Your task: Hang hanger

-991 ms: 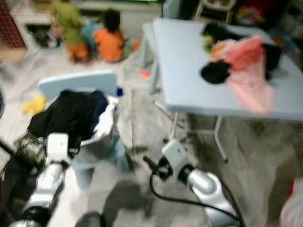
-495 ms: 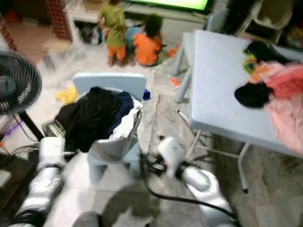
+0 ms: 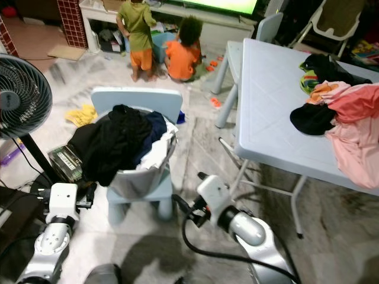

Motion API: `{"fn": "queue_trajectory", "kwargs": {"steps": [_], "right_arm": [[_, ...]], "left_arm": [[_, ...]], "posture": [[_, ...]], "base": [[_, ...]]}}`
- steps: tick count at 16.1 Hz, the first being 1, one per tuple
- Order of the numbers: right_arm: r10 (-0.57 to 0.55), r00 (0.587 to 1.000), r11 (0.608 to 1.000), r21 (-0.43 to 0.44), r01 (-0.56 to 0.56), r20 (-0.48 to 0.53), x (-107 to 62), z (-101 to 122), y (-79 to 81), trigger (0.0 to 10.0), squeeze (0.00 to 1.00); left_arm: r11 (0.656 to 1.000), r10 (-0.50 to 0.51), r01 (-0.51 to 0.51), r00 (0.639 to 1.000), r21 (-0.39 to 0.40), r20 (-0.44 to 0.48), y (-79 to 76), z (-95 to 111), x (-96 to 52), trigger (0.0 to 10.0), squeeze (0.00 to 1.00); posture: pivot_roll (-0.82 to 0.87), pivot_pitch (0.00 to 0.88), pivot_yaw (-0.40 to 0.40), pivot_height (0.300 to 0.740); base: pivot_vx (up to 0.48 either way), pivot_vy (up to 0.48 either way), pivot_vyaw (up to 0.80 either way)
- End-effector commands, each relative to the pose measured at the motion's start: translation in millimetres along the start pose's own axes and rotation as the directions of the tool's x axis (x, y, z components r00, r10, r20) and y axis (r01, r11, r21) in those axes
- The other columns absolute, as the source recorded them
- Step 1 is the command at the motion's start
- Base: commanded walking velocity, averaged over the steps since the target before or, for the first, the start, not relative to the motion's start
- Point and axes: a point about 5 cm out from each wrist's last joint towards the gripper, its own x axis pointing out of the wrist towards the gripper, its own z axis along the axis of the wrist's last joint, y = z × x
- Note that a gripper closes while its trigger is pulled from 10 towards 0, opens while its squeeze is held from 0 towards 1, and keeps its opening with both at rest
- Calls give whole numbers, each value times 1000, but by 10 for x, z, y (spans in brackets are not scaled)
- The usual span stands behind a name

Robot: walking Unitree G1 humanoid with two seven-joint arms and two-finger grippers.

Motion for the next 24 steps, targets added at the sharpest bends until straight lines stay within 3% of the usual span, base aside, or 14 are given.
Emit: {"fn": "queue_trajectory", "kwargs": {"steps": [1, 2, 3, 4, 10, 16, 20, 24], "right_arm": [[-37, 999, 999, -5, 37, 0, -89, 36, -85, 10000, 0], [-55, 998, 998, -4, 55, -12, -200, 42, -111, 10000, 0], [-77, 997, 997, -1, 77, -27, -292, 36, -139, 10000, 0], [-105, 994, 994, 8, 106, -41, -391, 37, -165, 10000, 0], [-143, 987, 989, 21, 145, -75, -542, 54, -128, 10000, 0], [-151, 983, 988, 26, 154, -102, -590, 63, -130, 10000, 0], [-162, 979, 986, 7, 164, -125, -688, 73, -162, 10000, 0], [-166, 977, 986, 5, 168, -133, -713, 78, -155, 10000, 0]], "left_arm": [[999, -36, 35, 999, 22, 12, -51, 26, 7, 10000, 1000], [999, -32, 31, 999, 35, 19, -26, 24, -17, 10000, 980], [999, -27, 26, 999, 38, 22, -8, 18, -31, 10000, 627], [998, -24, 22, 999, 51, 41, -2, 44, -47, 10000, 0], [994, 48, -61, 990, 91, 134, 112, 239, -35, 10000, 0], [988, 65, -81, 990, 131, 121, 217, 203, -50, 10000, 0], [984, 95, -115, 984, 137, 148, 333, 295, 121, 10000, 0], [984, 74, -101, 981, 148, 180, 277, 400, 226, 10000, 0]], "posture": [[-108, 152, -189, 740], [-133, 177, -208, 740], [-145, 193, -217, 740], [-169, 222, -236, 740], [-181, 270, -251, 740], [-199, 289, -261, 740], [-254, 296, -273, 740], [-259, 293, -270, 740]], "base": [[0, 0, 0], [0, 0, 0], [0, 0, 0], [0, 0, 0], [0, 0, 0], [0, 0, 0], [0, 0, 0], [0, 0, 0]]}}
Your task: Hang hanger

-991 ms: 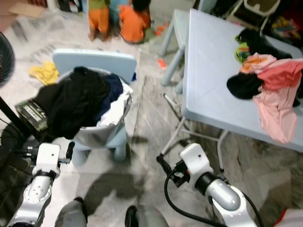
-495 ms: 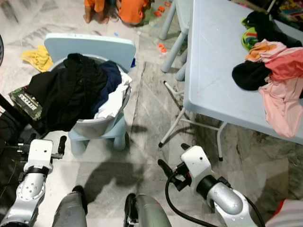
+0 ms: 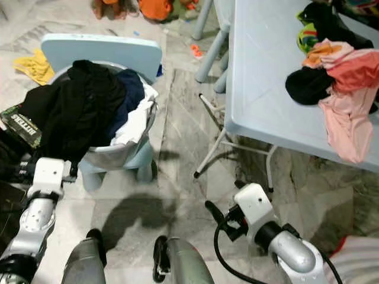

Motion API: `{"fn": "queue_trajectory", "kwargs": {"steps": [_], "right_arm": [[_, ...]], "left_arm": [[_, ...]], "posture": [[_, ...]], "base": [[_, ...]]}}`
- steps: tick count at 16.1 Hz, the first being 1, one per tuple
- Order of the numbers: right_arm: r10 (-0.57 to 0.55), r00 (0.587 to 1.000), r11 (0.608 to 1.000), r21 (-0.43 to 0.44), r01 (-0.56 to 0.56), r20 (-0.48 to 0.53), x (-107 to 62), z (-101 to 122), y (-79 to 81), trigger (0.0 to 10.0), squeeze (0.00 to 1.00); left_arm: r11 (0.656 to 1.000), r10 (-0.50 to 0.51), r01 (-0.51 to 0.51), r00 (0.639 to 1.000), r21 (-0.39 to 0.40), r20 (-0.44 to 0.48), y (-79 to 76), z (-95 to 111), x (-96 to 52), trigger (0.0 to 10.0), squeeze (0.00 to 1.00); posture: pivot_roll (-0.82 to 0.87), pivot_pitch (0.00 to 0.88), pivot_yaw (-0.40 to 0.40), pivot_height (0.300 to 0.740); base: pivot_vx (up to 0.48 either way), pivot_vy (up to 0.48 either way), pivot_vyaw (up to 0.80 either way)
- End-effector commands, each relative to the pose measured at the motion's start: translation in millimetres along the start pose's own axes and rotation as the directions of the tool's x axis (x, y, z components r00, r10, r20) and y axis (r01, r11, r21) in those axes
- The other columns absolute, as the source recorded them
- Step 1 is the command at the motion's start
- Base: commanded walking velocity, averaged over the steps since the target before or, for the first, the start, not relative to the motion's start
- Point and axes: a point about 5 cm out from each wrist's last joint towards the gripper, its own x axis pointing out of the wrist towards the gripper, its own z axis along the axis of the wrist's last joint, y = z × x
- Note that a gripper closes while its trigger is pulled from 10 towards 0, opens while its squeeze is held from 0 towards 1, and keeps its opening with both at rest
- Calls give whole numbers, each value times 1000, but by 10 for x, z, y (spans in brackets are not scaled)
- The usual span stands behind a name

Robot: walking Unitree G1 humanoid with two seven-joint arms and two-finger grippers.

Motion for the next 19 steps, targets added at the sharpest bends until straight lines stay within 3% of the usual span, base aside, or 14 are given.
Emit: {"fn": "queue_trajectory", "kwargs": {"steps": [1, 4, 5, 6, 8, 9, 10, 14, 15, 19], "right_arm": [[-16, 1000, 1000, -10, 16, -16, -50, -2, -25, 10000, 0], [-12, 1000, 1000, -9, 12, -15, -22, 3, -15, 10000, 0], [-13, 1000, 1000, -11, 13, -15, -19, 6, -20, 10000, 0], [-14, 1000, 1000, -13, 13, -15, -19, 8, -24, 10000, 0], [-20, 1000, 1000, -19, 20, -17, -32, 8, -51, 10000, 0], [-21, 1000, 1000, -21, 21, -16, -27, 10, -55, 10000, 0], [-21, 1000, 1000, -21, 21, -15, -15, 11, -58, 10000, 0], [-8, 1000, 1000, -21, 8, -16, 5, 7, -27, 10000, 0], [-7, 1000, 1000, -21, 7, -16, 8, 7, -32, 10000, 0], [-18, 1000, 1000, -24, 18, -10, 30, 24, -54, 10000, 0]], "left_arm": [[999, -35, 35, 999, 4, -17, -101, -62, -62, 10000, 0], [998, -62, 62, 998, 21, -3, -145, -48, -30, 10000, 0], [998, -60, 61, 998, 24, -14, -137, -70, -18, 3451, 0], [998, -59, 60, 998, 24, -22, -135, -83, -14, 0, 0], [998, -45, 46, 998, 32, -52, -124, -123, -5, 157, 0], [998, -38, 41, 998, 40, -58, -120, -131, -1, 6902, 0], [998, -30, 32, 998, 51, -48, -110, -121, 1, 10000, 0], [995, -41, 41, 999, 91, -2, -82, -115, -9, 10000, 0], [992, -47, 46, 999, 121, 7, -92, -106, 8, 0, 0], [988, -47, 49, 999, 147, -14, -100, -133, 25, 0, 0]], "posture": [[-257, 293, -269, 740], [-254, 292, -269, 740], [-262, 287, -269, 740], [-266, 285, -267, 740], [-268, 279, -265, 740], [-268, 279, -265, 740], [-266, 276, -263, 740], [-261, 277, -271, 740], [-262, 279, -277, 740], [-268, 277, -269, 740]], "base": [[0, 0, 0], [0, 0, 0], [0, 0, 0], [0, 0, 0], [0, 0, 0], [0, 0, 0], [0, 0, 0], [0, 0, 0], [0, 0, 0], [0, 0, 0]]}}
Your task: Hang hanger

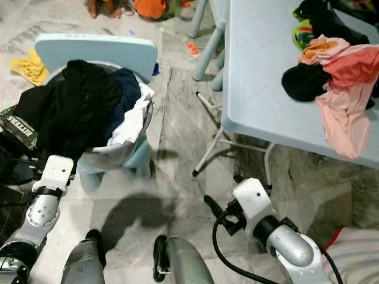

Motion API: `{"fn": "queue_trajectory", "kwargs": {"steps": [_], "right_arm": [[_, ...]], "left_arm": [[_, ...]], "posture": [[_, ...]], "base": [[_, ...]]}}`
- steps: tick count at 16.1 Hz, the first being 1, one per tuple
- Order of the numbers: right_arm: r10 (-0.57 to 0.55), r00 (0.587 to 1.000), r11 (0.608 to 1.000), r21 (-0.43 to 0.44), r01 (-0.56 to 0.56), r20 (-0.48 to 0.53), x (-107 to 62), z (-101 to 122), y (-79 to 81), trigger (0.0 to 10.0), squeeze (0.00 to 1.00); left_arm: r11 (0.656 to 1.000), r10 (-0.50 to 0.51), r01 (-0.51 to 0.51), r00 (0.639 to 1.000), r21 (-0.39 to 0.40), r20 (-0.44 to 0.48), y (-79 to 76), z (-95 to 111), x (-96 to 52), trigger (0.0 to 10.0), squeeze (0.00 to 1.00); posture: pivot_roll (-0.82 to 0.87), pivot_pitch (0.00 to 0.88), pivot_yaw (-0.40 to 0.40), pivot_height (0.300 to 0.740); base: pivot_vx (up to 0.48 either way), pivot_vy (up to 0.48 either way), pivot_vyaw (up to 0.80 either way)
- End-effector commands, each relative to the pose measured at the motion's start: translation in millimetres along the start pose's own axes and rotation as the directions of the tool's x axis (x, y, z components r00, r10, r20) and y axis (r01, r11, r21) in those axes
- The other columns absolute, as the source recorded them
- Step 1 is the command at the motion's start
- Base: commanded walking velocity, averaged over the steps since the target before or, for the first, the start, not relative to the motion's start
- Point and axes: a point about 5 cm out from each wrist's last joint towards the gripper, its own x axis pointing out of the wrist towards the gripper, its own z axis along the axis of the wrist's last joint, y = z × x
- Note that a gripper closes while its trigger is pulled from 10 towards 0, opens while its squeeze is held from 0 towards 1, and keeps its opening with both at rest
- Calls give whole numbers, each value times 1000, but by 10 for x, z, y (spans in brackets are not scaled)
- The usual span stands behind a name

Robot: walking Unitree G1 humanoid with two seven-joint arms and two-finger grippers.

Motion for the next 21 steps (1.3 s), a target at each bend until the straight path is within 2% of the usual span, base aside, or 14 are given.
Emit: {"fn": "queue_trajectory", "kwargs": {"steps": [1, 9, 16, 21], "right_arm": [[-15, 999, 1000, 1, 15, -40, -30, -64, -18, 10000, 0], [-23, 999, 1000, 0, 23, -30, 29, -60, -40, 10000, 0], [-70, 997, 998, 9, 69, 31, 159, 3, -53, 10000, 0], [-163, 981, 987, 29, 161, 106, 407, 69, -212, 10000, 0]], "left_arm": [[999, -35, 35, 999, 15, -19, -77, -60, -59, 0, 0], [999, -14, 15, 1000, 30, -27, -64, -59, -16, 0, 0], [999, 2, -2, 1000, 42, -15, 17, 29, 117, 0, 0], [1000, -11, 12, 1000, 19, -18, 45, 181, 300, 0, 0]], "posture": [[-268, 277, -268, 740], [-264, 257, -259, 740], [-220, 207, -208, 740], [-136, 148, -114, 740]], "base": [[0, 0, 0], [0, 0, 0], [0, 0, 0], [0, 0, 0]]}}
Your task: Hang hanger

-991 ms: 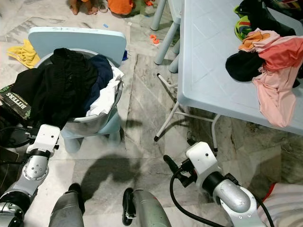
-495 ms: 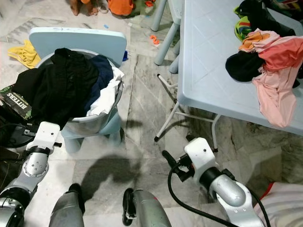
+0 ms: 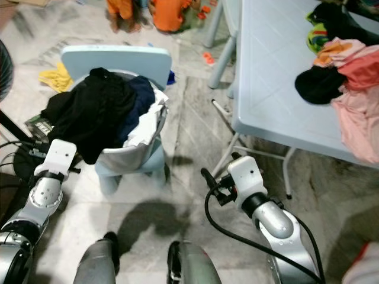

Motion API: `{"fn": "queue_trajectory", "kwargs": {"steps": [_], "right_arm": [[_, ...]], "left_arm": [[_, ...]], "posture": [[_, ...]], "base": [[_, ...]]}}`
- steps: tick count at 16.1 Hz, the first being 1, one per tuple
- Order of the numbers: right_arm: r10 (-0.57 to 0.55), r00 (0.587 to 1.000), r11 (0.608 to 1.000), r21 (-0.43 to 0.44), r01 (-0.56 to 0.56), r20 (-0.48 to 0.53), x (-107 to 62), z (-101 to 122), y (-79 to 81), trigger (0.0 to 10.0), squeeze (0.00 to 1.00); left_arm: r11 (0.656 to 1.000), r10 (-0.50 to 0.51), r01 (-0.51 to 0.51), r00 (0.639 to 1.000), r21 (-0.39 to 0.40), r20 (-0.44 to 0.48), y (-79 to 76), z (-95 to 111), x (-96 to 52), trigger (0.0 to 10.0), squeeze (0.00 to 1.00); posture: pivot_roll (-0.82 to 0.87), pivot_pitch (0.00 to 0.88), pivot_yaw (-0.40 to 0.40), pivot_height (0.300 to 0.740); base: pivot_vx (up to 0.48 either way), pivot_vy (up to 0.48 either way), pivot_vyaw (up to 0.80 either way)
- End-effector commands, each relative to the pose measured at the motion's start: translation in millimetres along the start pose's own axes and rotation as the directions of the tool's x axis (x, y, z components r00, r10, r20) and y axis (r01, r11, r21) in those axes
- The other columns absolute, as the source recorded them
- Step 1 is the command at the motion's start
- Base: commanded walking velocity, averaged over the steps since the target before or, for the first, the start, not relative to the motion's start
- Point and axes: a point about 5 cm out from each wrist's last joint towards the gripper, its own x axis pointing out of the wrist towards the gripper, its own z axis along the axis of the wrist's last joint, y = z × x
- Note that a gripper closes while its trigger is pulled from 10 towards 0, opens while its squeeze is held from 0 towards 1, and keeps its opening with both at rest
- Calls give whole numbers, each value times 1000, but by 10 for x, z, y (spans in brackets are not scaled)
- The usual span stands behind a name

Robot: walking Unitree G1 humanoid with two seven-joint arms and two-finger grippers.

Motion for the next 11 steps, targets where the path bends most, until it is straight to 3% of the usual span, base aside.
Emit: {"fn": "queue_trajectory", "kwargs": {"steps": [1, 3, 6, 11], "right_arm": [[-33, 999, 999, -4, 33, -14, 2, -47, -52, 10000, 0], [-62, 998, 997, 37, 61, 23, 150, -67, -9, 10000, 0], [-119, 990, 989, 95, 112, 81, 301, -32, 29, 10000, 0], [-278, 952, 955, 145, 259, 130, 442, -4, -89, 10000, 0]], "left_arm": [[1000, -14, 13, 1000, -12, -26, -31, -10, 9, 0, 0], [995, 28, -28, 1000, -101, 1, 65, 208, 195, 0, 0], [983, 60, -55, 998, -174, 23, 120, 424, 342, 0, 0], [983, 28, 7, 981, -182, 189, 76, 750, 403, 0, 0]], "posture": [[-126, 140, -104, 740], [-78, 98, -58, 740], [-32, 39, -2, 740], [44, 0, 6, 740]], "base": [[0, 0, 0], [0, 0, 0], [0, 0, 0], [0, 0, 0]]}}
